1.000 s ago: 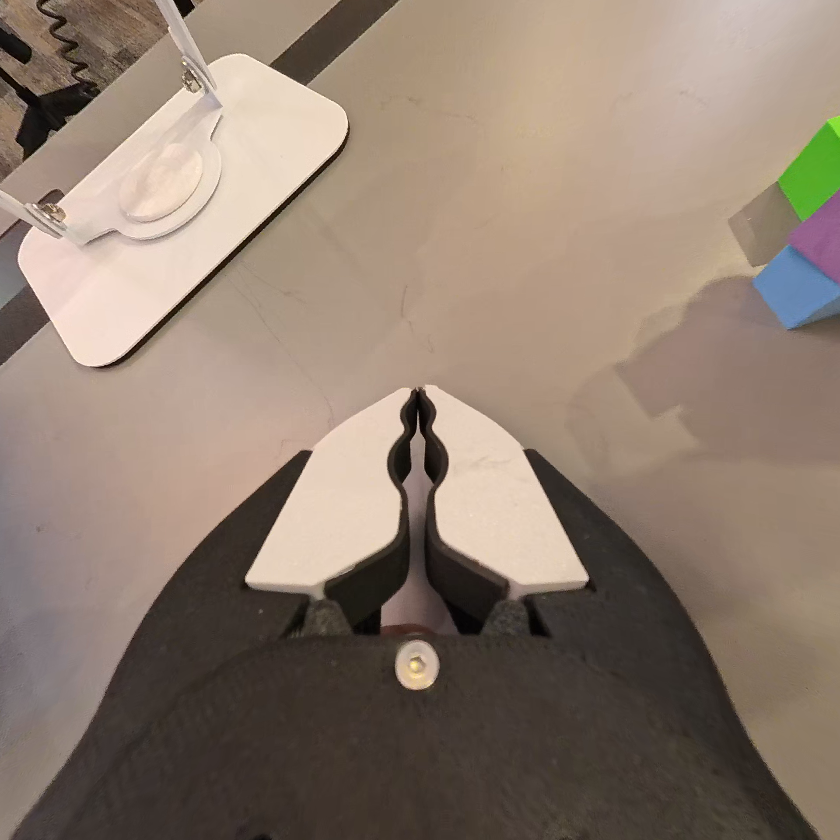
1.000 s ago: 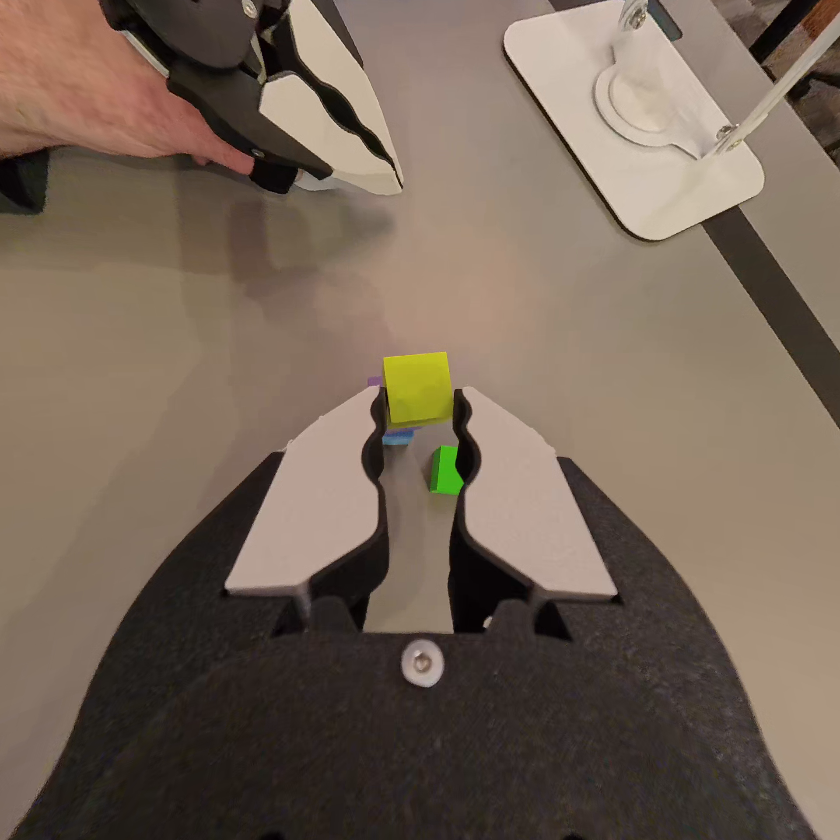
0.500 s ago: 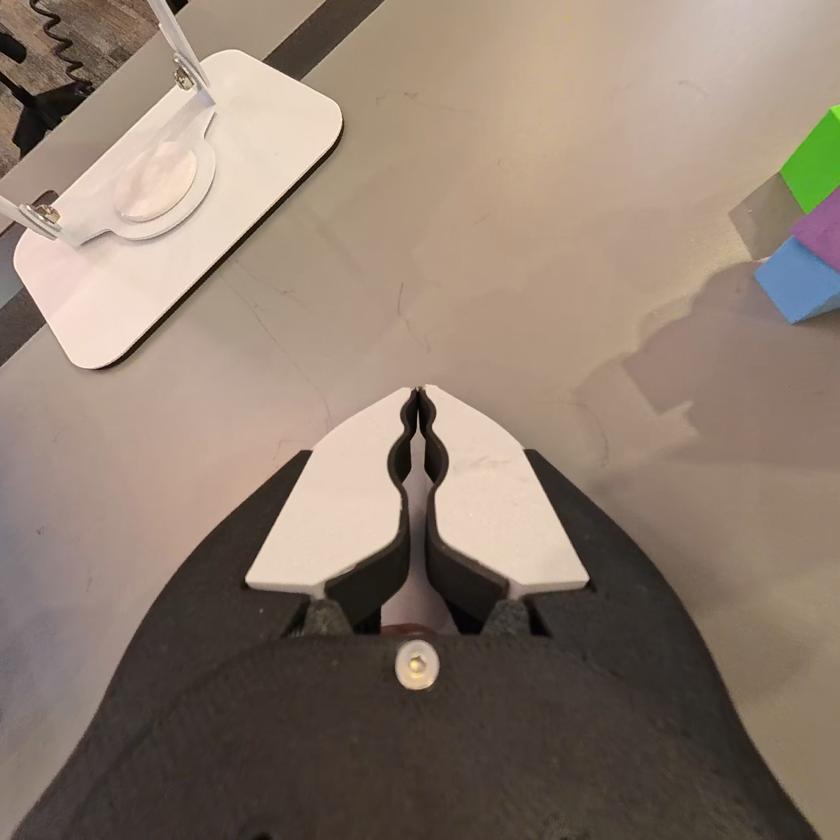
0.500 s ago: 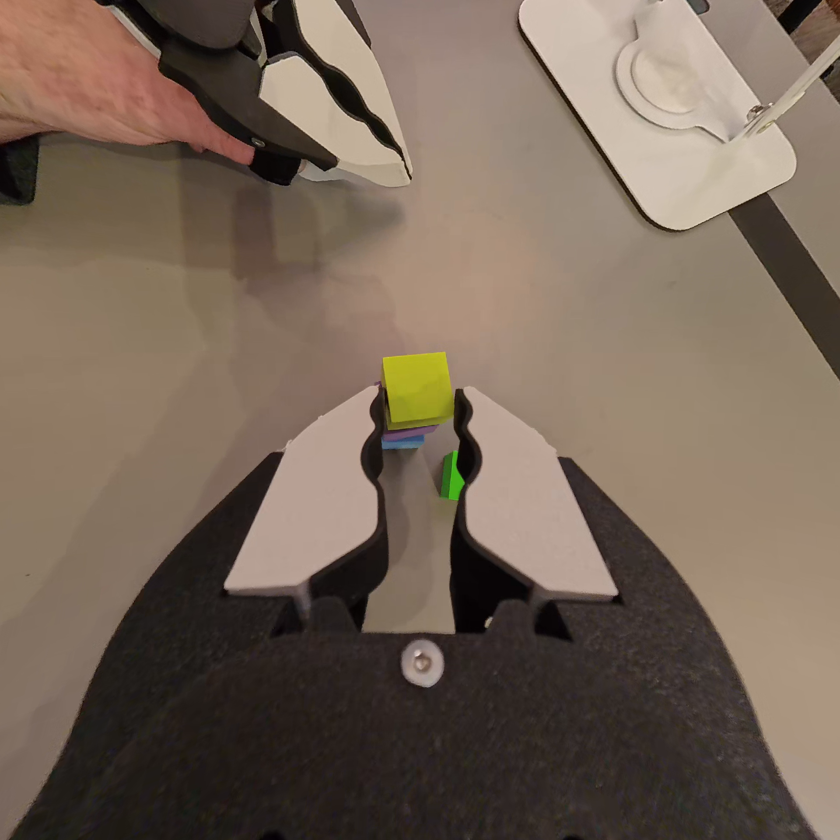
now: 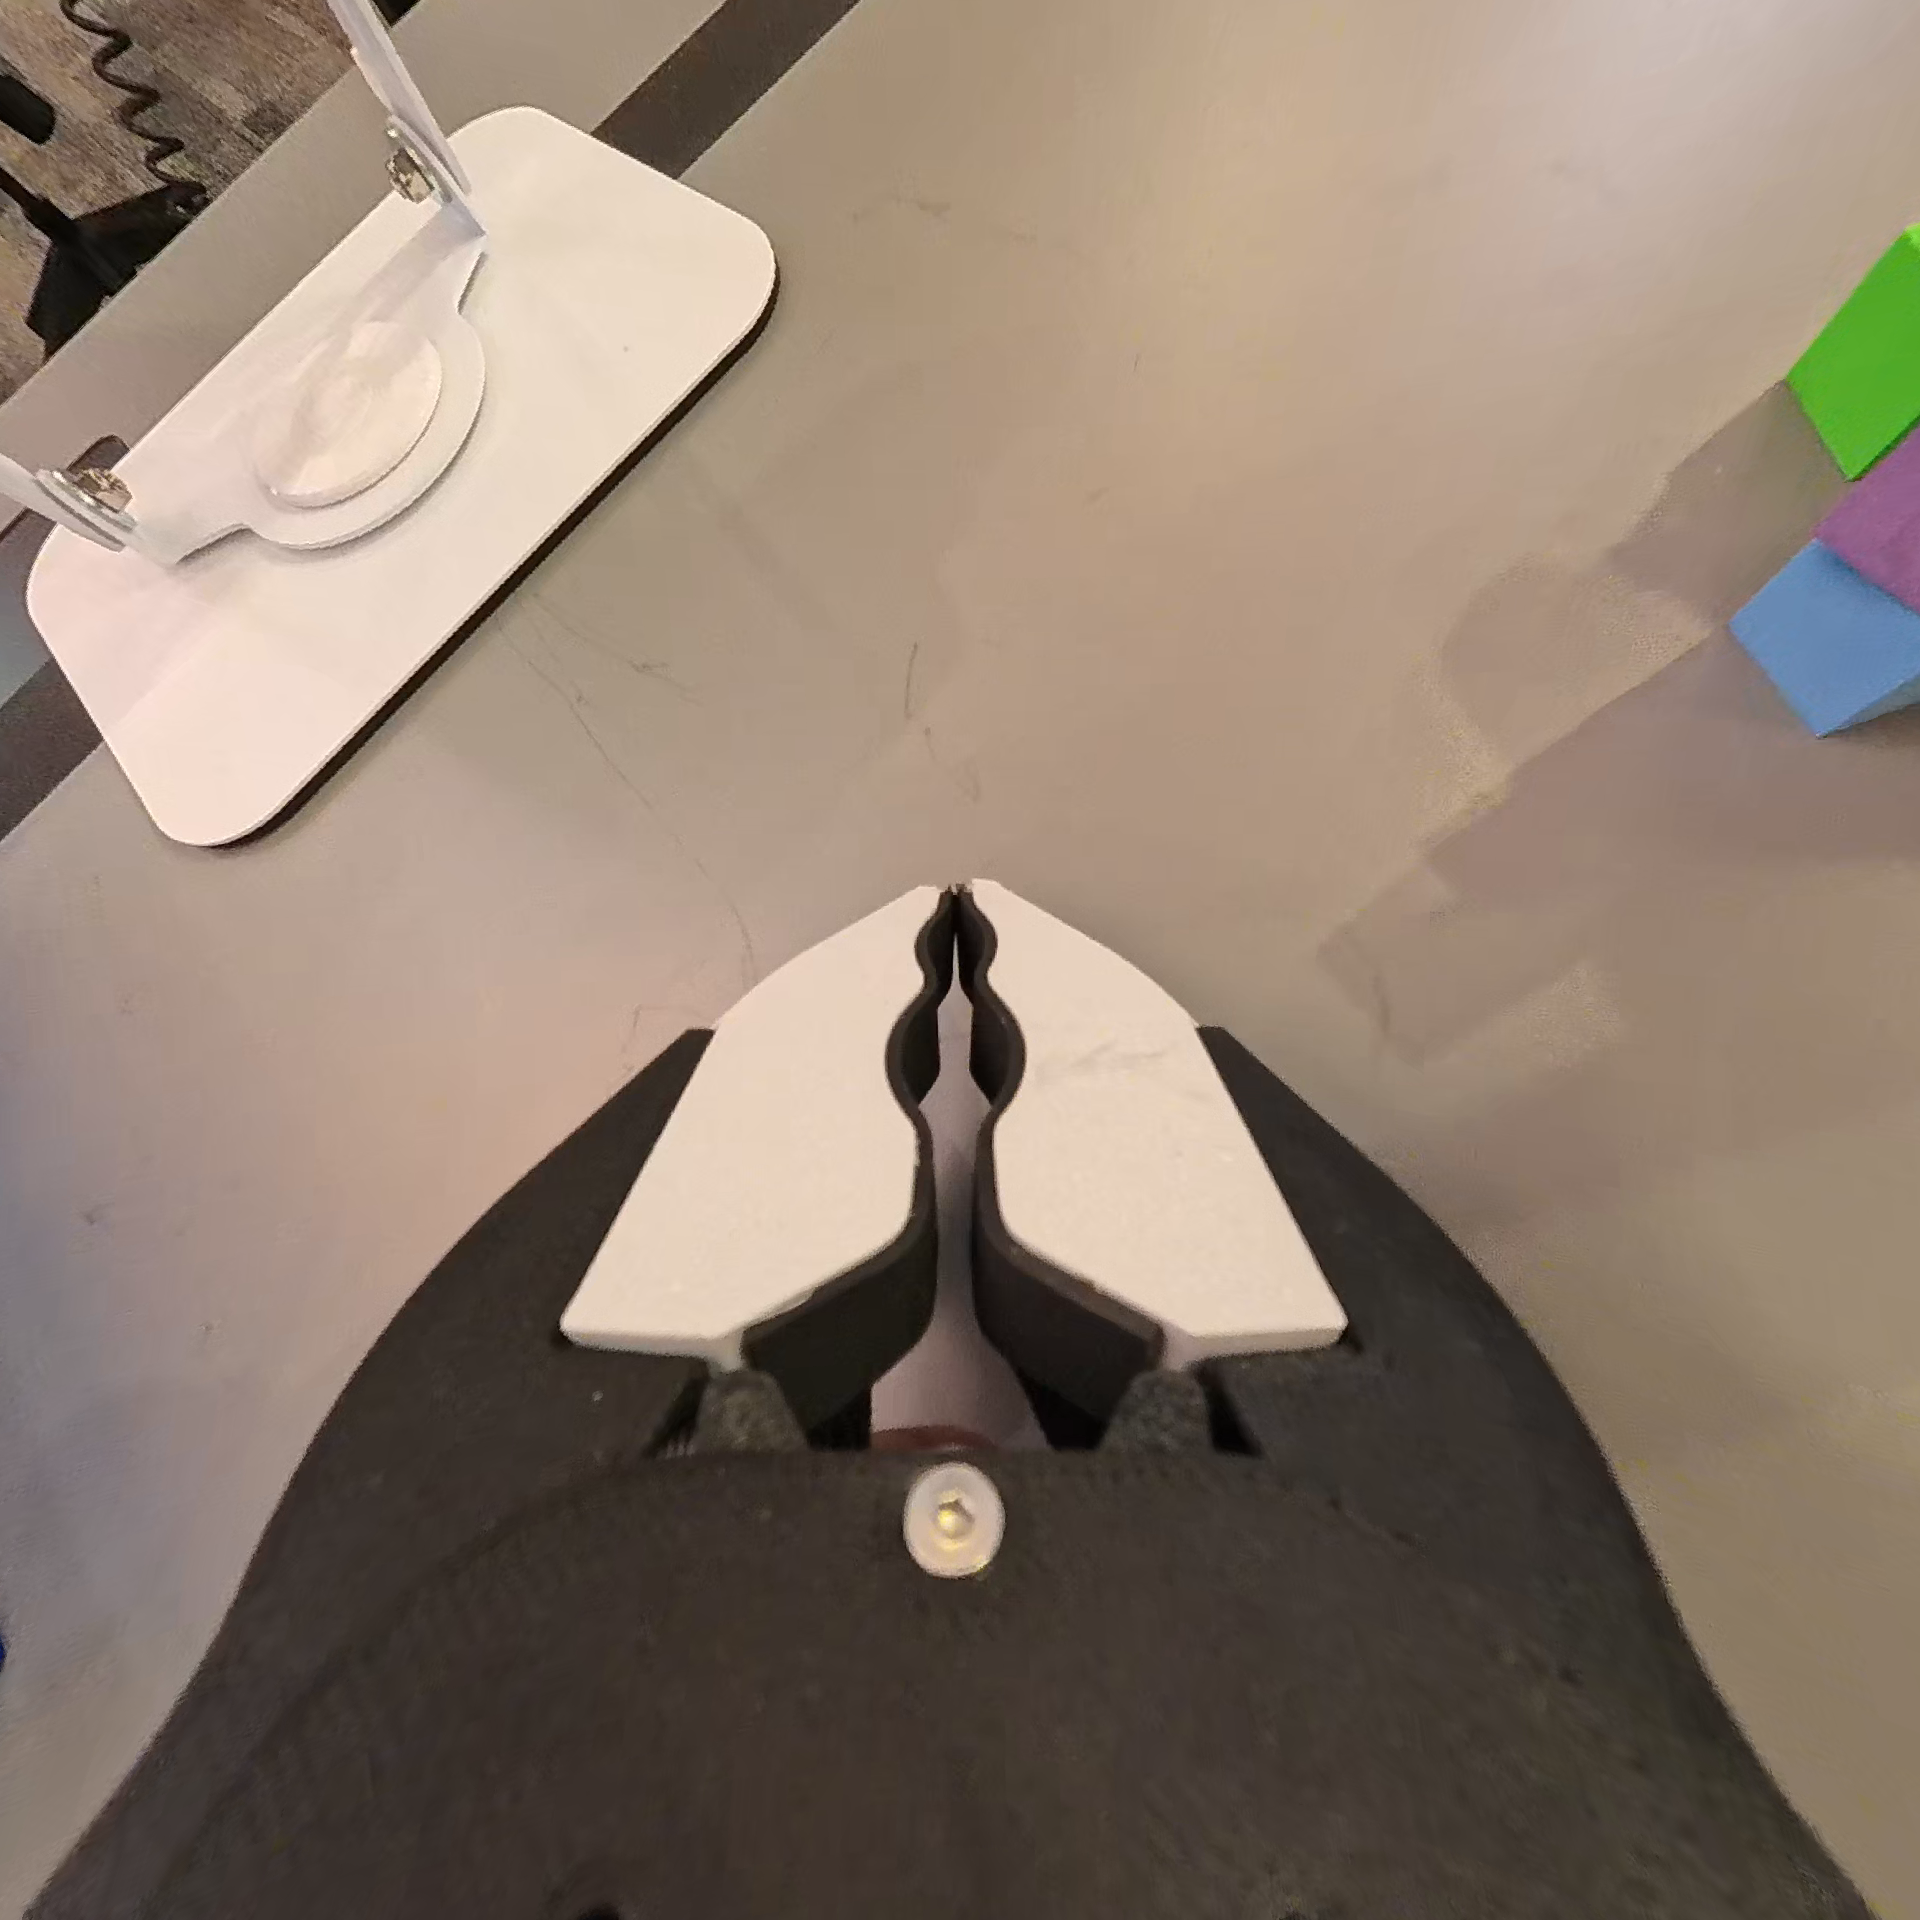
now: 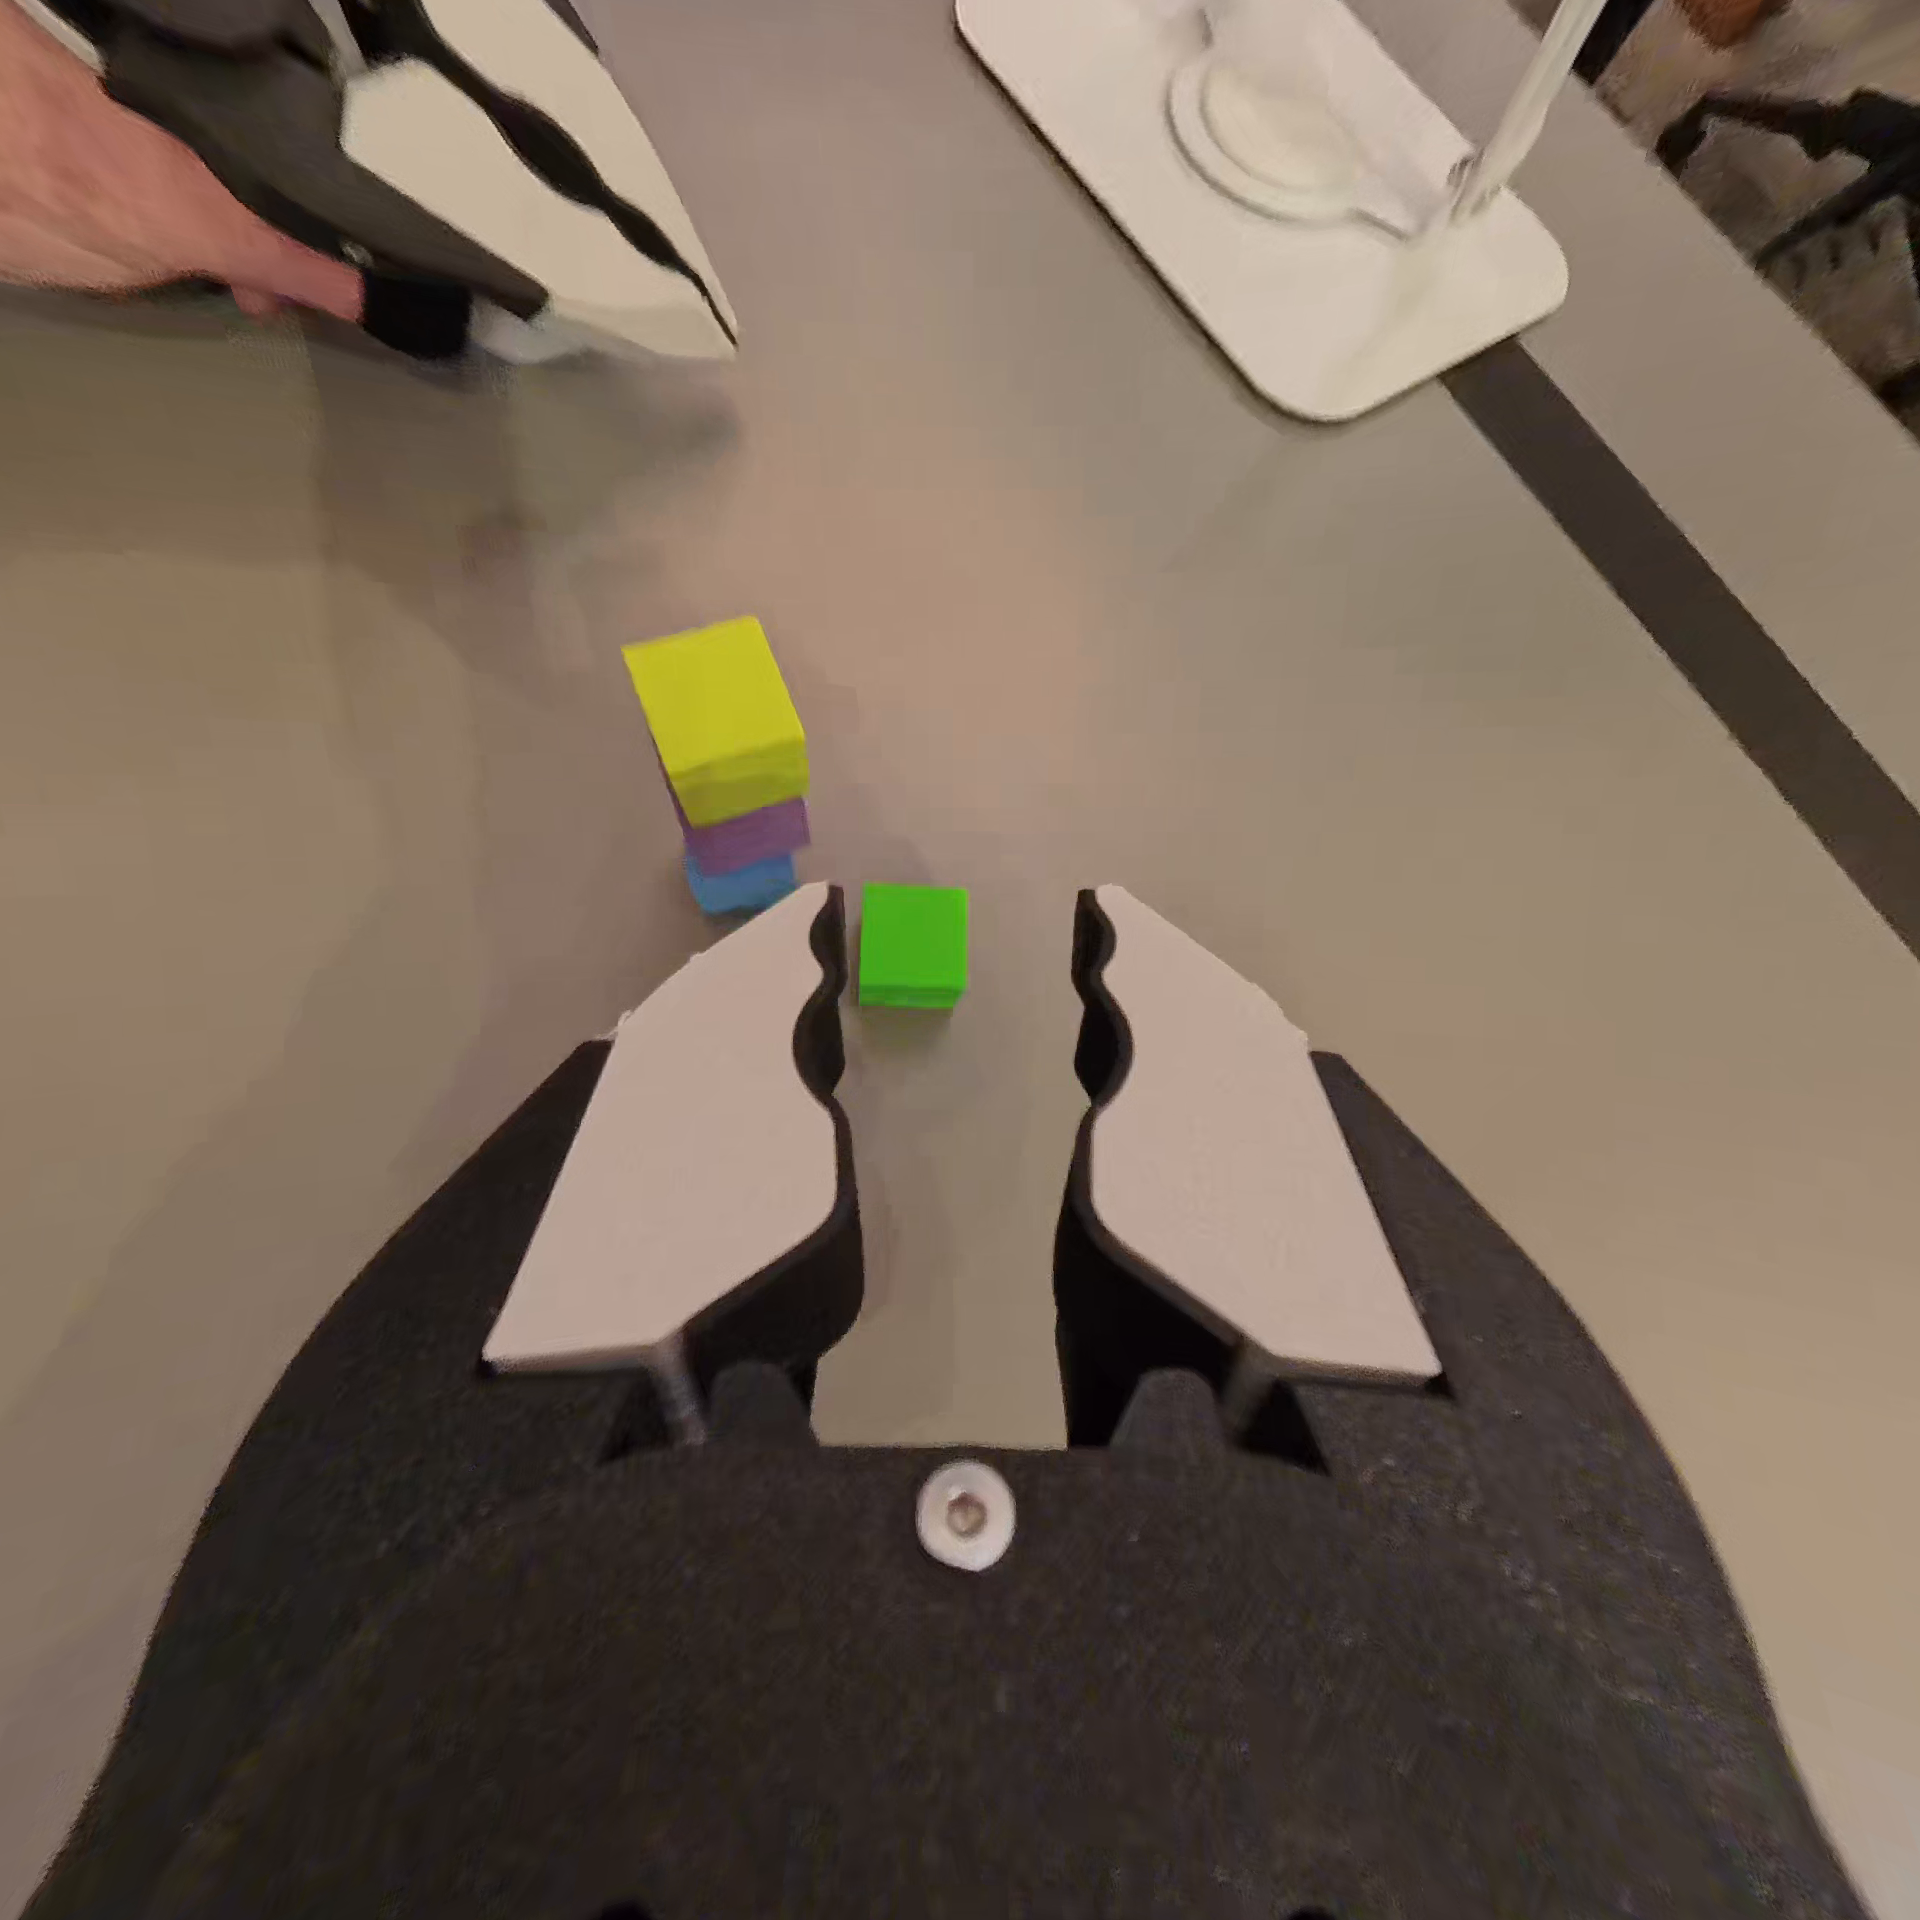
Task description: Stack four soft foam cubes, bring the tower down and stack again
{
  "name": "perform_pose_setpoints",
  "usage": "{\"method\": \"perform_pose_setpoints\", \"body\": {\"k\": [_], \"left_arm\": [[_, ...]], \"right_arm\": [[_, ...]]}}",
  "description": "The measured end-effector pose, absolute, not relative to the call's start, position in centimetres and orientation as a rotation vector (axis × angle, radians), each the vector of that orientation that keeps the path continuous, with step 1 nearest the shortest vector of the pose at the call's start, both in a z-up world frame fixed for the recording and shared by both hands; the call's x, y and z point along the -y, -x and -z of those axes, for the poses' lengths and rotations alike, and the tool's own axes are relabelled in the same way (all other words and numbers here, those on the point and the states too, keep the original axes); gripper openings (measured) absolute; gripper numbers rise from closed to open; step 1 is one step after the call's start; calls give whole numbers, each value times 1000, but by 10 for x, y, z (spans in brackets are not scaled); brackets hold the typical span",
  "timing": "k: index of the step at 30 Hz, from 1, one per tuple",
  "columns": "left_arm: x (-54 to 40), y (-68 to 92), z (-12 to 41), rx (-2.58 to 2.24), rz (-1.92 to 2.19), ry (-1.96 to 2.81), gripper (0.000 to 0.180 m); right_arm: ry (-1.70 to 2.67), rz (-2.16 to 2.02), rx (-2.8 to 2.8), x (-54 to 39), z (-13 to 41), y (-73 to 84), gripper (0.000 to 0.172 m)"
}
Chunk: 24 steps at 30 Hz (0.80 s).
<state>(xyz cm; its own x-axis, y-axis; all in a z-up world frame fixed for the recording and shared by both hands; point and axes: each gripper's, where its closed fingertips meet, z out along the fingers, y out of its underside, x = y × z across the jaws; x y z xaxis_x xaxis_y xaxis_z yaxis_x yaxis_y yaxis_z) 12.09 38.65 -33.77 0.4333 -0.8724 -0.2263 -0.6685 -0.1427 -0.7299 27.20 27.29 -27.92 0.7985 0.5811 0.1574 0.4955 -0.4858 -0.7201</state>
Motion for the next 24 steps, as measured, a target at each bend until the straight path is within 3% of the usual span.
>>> {"method": "perform_pose_setpoints", "body": {"k": [9,15,20,24], "left_arm": [[-387,-121,337,-1303,319,1881,0],[-385,-122,335,-1303,331,1862,0],[-372,-140,299,-1252,573,1747,34],[-333,-165,239,-1292,804,1517,43]], "right_arm": [[2286,-79,847,-273,330,-273,42],[2282,-108,827,-278,335,-272,27],[2176,-127,816,-279,299,-272,26],[2063,-126,870,-275,253,-263,26]]}}
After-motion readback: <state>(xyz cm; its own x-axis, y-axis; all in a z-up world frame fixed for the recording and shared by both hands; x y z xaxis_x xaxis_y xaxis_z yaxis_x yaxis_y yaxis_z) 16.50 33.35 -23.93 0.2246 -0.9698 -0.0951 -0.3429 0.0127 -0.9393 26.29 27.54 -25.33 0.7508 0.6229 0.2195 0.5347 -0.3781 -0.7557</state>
